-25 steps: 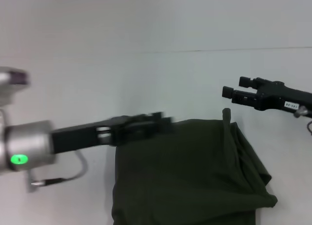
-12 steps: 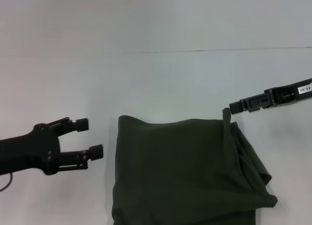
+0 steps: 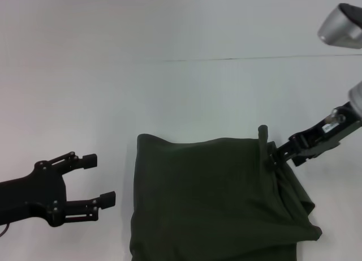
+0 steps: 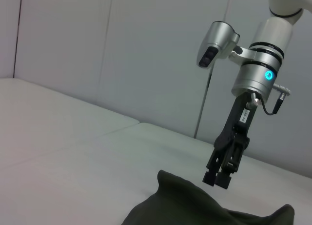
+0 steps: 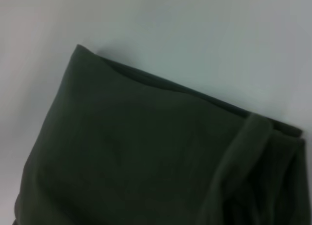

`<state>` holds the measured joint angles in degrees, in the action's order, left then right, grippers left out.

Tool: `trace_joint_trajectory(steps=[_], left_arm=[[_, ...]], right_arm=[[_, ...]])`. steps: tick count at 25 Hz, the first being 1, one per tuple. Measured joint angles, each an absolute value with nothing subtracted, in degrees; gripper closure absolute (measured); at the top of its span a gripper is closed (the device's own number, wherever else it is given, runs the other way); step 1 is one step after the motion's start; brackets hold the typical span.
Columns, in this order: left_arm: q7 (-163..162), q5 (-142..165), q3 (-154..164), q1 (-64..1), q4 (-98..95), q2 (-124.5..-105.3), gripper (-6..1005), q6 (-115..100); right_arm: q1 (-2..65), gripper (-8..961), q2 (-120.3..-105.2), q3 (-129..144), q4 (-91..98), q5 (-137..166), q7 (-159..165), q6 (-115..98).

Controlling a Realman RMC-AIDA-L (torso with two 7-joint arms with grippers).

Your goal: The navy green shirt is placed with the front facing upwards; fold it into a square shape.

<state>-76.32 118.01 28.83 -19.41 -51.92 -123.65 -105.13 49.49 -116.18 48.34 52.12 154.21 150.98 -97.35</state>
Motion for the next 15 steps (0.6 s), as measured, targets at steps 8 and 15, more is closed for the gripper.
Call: trace_joint_trajectory(steps=[8,15], left_arm=[[-75.28,117.79,28.82,-19.52,-50.88,-123.81,36,-104.59],[-74.87,117.65,28.83,-19.82,-49.6,-123.74,36,-103.67]], right_arm=[[51.07,97,-117.17,49.64,48.0,154.15,151.07,-92.9],[51.64,113,-117.93,50.92,45.42,154.33,151.08,-88.92]])
